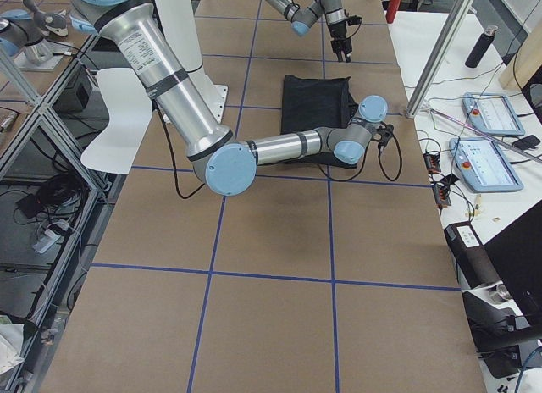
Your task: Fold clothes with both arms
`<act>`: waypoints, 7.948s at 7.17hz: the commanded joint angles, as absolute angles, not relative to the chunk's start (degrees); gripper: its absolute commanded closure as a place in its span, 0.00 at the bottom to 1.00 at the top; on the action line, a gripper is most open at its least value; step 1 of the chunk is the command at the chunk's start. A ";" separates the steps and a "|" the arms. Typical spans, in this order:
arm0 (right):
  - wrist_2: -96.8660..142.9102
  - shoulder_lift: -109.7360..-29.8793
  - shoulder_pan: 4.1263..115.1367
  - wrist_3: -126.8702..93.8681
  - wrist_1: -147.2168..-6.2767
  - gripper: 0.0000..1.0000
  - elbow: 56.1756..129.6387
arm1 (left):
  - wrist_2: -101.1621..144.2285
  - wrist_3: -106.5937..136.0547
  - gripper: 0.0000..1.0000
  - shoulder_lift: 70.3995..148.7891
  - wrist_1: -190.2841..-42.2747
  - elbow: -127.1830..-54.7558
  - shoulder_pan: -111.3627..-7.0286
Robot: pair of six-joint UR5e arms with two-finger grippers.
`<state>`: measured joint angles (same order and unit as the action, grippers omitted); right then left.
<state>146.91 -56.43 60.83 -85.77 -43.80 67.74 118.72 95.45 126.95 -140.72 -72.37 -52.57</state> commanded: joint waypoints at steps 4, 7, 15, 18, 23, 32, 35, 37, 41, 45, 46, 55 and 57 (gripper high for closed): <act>142.47 -71.70 49.14 -86.04 -44.47 0.00 81.81 | 119.00 95.45 0.00 126.65 -131.85 -81.37 -53.09; 142.12 -75.94 47.03 -85.96 -44.38 0.00 84.11 | 118.92 95.54 0.00 126.91 -131.22 -82.35 -53.00; 140.60 -75.15 44.21 -85.96 -44.21 1.00 84.11 | 118.65 95.54 0.00 126.21 -131.22 -83.50 -53.09; 145.36 -76.81 45.00 -86.04 -43.94 1.00 90.23 | 118.65 95.54 0.00 126.12 -131.13 -83.50 -53.17; 157.86 -68.42 32.20 -89.64 -44.21 1.00 97.66 | 118.74 95.54 0.01 126.21 -127.90 -85.07 -53.17; 153.37 -56.78 28.65 -100.62 -43.95 0.00 91.05 | 119.09 95.45 0.01 126.04 -127.27 -85.87 -52.82; 155.30 -56.95 35.83 -100.63 -44.56 0.00 90.71 | 119.09 95.36 0.01 125.08 -127.35 -85.17 -52.65; 154.61 -56.95 40.58 -100.29 -44.47 0.00 90.00 | 118.40 92.40 0.01 121.75 -127.35 -85.17 -52.12; 150.31 -56.87 45.61 -99.84 -44.03 0.00 88.77 | 109.95 92.11 0.01 116.82 -127.62 -83.85 -42.72; 149.50 -56.78 45.70 -100.02 -44.03 0.00 88.77 | 109.95 92.02 0.01 116.37 -127.44 -81.56 -42.02; 149.50 -56.78 45.70 -100.11 -43.86 0.00 88.77 | 109.60 92.02 0.01 116.37 -127.35 -81.30 -40.53; 149.59 -56.34 46.58 -100.63 -44.03 0.00 88.95 | 109.86 87.72 1.00 116.72 -123.75 -85.68 -40.43; 149.85 -56.42 46.67 -100.55 -43.95 0.00 89.03 | 109.86 85.61 1.00 117.59 -119.37 -87.45 -40.52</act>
